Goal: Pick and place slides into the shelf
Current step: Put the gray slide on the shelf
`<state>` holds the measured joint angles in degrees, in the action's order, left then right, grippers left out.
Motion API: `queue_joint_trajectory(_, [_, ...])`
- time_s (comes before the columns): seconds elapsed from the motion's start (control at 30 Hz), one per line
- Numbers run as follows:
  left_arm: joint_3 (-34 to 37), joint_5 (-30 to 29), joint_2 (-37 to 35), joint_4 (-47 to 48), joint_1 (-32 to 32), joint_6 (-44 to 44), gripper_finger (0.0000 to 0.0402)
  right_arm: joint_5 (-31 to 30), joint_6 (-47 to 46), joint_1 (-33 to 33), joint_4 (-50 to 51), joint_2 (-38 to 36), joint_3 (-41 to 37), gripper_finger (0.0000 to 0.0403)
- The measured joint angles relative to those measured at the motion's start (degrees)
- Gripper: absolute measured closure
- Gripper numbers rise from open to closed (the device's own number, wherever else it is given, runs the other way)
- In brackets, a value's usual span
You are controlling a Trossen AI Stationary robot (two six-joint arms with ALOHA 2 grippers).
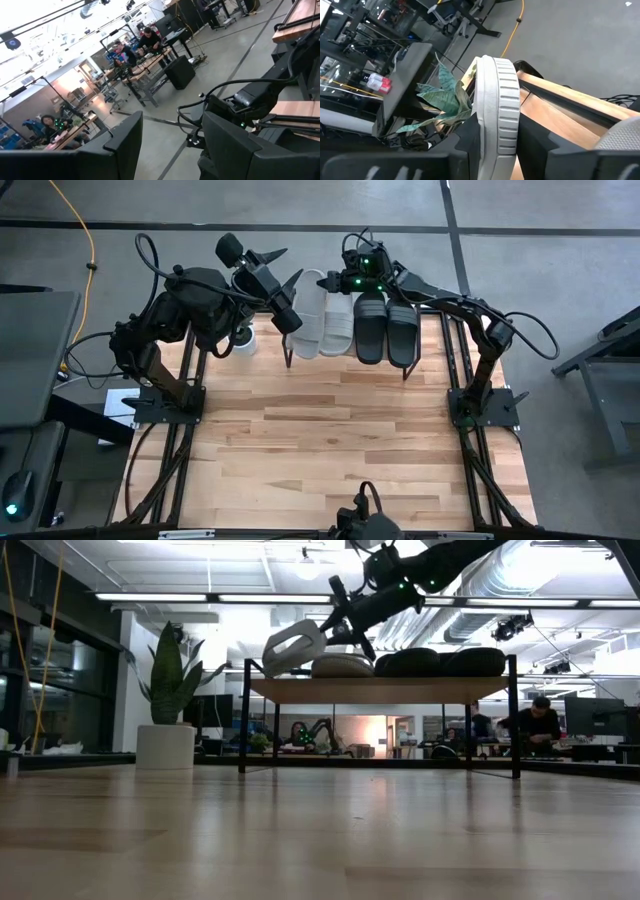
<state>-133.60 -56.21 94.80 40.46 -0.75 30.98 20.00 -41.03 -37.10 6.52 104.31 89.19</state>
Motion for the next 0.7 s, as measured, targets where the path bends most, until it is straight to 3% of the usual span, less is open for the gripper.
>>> queue_joint_trajectory(0.4, [0.0,0.0,0.0,0.0,0.0,0.0,0.0208,0.5,-2.6,0.0,0.0,0.0,0.0,0.0253])
queue_joint_trajectory(0.7, [0.0,0.0,0.0,0.0,0.0,-0.1,0.0208,7.7,-8.7,0.3,-2.4,3.4,0.1,0.0228])
